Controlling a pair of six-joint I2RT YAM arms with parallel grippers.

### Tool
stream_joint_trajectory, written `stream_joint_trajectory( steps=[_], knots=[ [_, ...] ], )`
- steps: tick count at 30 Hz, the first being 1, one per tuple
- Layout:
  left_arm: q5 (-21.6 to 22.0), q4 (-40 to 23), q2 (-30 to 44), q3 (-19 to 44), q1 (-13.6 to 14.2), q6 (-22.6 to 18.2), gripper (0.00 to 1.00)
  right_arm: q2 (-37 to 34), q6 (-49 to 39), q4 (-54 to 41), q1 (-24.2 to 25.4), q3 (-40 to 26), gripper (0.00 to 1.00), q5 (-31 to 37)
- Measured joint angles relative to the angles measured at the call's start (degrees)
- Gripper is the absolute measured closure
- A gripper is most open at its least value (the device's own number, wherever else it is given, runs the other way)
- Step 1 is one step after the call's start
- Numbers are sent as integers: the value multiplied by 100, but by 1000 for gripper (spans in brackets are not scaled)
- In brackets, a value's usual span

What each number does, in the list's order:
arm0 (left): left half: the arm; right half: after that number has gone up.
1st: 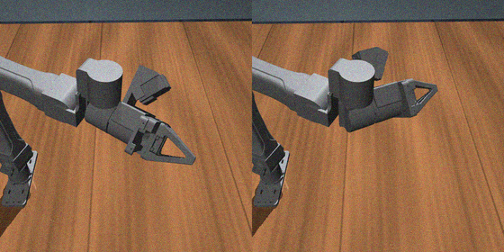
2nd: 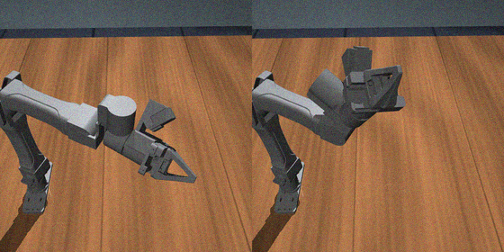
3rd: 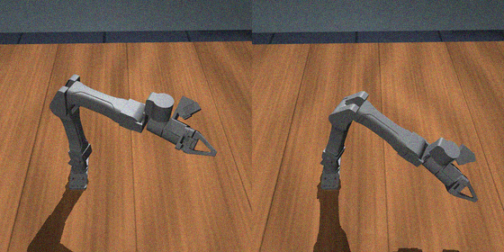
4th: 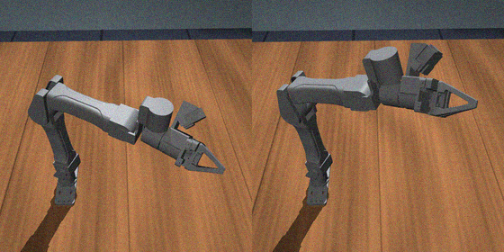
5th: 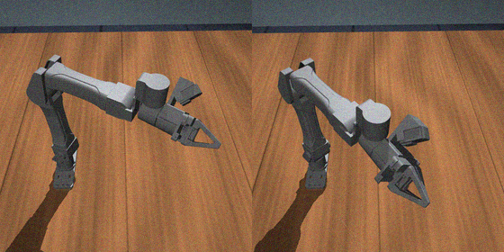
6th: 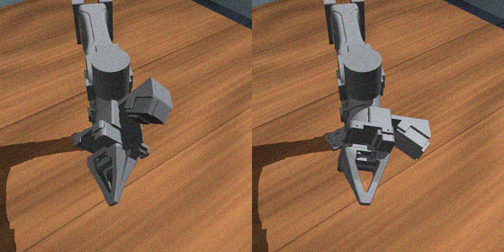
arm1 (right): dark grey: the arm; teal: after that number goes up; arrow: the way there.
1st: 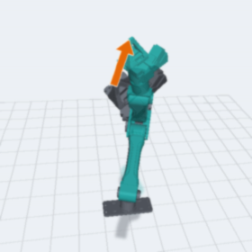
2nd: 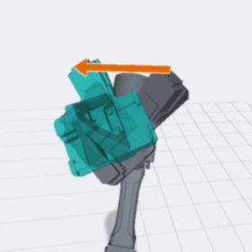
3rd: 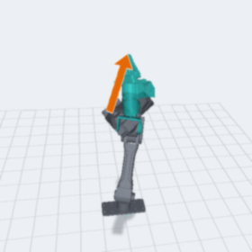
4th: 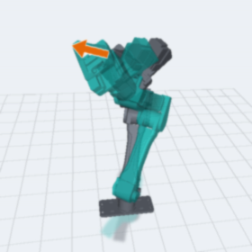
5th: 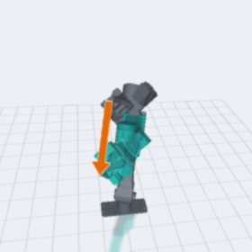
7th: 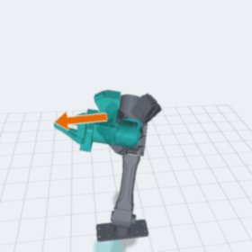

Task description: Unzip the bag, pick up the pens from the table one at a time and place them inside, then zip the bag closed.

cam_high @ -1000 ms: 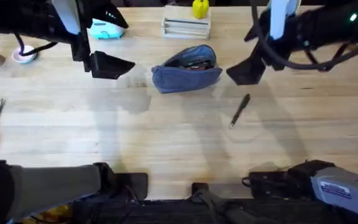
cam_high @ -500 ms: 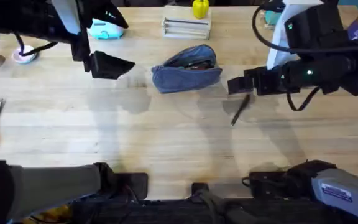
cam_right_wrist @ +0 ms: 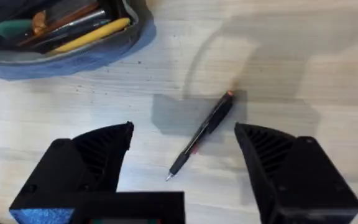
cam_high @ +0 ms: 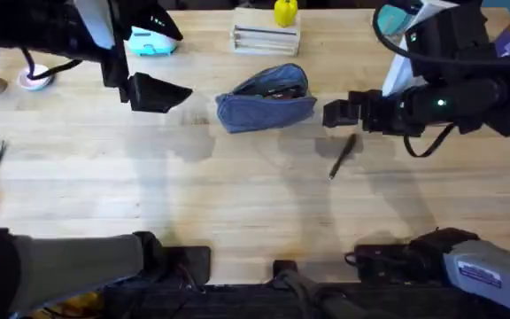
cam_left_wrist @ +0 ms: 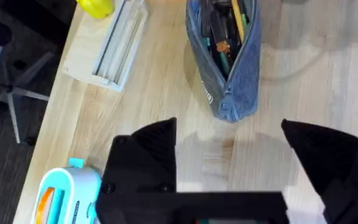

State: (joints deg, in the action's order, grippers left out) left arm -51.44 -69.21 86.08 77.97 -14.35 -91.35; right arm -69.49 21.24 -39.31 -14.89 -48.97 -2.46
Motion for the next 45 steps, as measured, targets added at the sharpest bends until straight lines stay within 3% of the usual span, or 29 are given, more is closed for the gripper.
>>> stream_joint_trajectory(
  steps=[14, 26, 34, 36, 37, 42, 43, 45],
  knots=[
    [0, 0, 0, 0, 0, 0, 8, -422, 1177, -249, -144, 0, 7, 572],
    [0, 0, 0, 0, 0, 0, 8, -1573, 1351, -252, -144, -7, 7, 635],
    [0, 0, 0, 0, 0, 0, 8, -1650, 1379, -278, -160, -70, 8, 656],
    [0, 0, 0, 0, 0, 0, 8, -1650, 1391, -292, -160, -70, 68, 682],
    [0, 1, 0, 0, 0, 0, 8, -1650, 1394, -308, -160, -70, 144, 728],
    [0, 0, 0, 0, 0, 0, 8, -1661, 1401, -293, -138, -71, 839, 743],
    [0, 2, 0, 0, 0, 0, 8, -1660, 1417, -291, -138, -85, 927, 754],
    [0, 2, 0, 0, 0, 0, 8, -1661, 1420, -289, -136, -92, 950, 763]
  ],
)
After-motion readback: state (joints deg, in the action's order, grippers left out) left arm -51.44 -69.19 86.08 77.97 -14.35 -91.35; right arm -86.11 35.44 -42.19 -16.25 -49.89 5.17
